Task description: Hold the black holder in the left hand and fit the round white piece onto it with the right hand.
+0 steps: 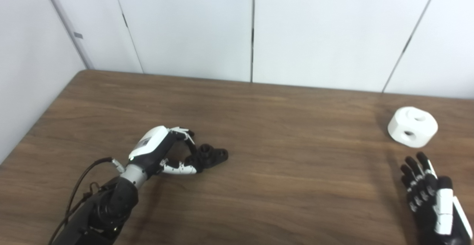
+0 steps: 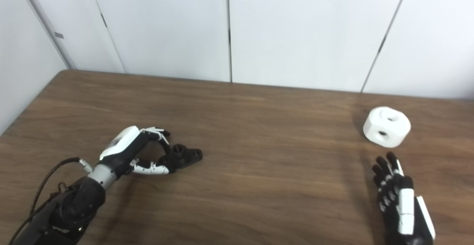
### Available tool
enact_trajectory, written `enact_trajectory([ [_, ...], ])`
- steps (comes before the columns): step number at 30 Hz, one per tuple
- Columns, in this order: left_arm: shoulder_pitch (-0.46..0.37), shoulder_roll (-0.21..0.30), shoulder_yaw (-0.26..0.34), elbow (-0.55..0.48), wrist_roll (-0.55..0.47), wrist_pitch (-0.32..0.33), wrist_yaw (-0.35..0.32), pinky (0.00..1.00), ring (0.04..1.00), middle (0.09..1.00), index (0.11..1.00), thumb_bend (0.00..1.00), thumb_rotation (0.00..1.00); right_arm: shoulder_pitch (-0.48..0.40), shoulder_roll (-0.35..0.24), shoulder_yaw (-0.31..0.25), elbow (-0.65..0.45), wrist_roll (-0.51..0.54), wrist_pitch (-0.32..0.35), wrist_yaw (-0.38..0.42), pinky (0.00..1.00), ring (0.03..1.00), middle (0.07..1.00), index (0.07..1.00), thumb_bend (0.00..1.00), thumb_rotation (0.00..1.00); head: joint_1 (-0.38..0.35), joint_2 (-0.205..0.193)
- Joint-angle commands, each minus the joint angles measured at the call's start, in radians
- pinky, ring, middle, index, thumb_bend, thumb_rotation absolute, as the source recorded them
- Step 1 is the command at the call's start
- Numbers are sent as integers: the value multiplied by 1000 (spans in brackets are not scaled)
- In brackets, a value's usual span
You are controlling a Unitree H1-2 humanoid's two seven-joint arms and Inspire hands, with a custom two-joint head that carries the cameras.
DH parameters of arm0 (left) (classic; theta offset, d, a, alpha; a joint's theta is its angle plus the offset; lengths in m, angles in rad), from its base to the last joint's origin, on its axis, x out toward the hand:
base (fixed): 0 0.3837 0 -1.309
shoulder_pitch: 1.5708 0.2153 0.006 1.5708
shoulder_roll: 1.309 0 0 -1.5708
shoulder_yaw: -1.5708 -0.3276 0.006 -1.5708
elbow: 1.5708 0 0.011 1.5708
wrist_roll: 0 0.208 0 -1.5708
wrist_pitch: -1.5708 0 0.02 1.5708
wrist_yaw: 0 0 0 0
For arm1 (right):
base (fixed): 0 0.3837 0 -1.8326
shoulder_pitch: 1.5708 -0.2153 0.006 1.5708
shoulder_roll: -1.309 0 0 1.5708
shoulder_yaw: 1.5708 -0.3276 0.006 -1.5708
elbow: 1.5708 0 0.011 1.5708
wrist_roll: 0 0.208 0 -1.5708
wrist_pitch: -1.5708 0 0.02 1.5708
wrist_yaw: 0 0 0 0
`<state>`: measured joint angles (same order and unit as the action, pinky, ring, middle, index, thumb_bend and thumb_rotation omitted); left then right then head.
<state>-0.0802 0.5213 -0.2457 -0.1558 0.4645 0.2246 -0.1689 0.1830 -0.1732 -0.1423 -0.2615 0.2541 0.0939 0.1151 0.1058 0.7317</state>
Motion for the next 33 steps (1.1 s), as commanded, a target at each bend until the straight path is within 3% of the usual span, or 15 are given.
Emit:
enact_trajectory([
  [1, 39, -16, -87, -22, 5, 22, -124, 771, 893, 826, 488, 514, 52, -12, 11, 4, -37, 0, 1, -7, 1000, 961, 958, 1000, 636, 1000, 2, 1],
  [8, 41, -60, -190, -119, 56, -10, -135, 790, 903, 837, 488, 511, 52, -10, 26, 12, -59, -7, 29, -17, 1000, 960, 953, 1000, 628, 1000, -19, 9],
  [17, 51, -119, -237, -173, 136, -24, -149, 803, 900, 832, 488, 511, 53, -4, 28, 28, -87, -25, 49, -27, 1000, 950, 947, 1000, 624, 1000, -44, 23],
  [26, 86, -146, -247, -182, 214, -72, -120, 820, 904, 842, 490, 511, 55, -5, 37, 46, -119, -45, 90, -44, 1000, 973, 964, 1000, 626, 1000, -105, 46],
  [33, 101, -148, -213, -161, 227, -134, -97, 823, 908, 843, 490, 510, 54, -16, 64, 61, -127, -61, 90, -70, 1000, 963, 957, 1000, 623, 1000, -161, 65],
])
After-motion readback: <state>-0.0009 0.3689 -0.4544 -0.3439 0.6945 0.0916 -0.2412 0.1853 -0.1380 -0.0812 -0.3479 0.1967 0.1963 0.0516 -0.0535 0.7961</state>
